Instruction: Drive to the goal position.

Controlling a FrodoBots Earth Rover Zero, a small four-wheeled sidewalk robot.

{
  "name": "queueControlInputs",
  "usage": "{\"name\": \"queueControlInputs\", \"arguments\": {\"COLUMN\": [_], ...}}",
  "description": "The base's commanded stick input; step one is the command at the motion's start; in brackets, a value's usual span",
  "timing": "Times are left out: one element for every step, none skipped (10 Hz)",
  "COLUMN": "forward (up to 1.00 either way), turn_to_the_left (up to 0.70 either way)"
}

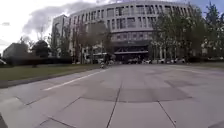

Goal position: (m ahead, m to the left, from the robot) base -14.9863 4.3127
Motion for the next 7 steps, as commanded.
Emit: {"name": "queueControlInputs", "arguments": {"forward": [0.70, 0.70, 0.70, 0.70, 0.70, 0.70, 0.70], "turn_to_the_left": [0.01, 0.01, 0.01, 0.01, 0.01, 0.01, 0.01]}}
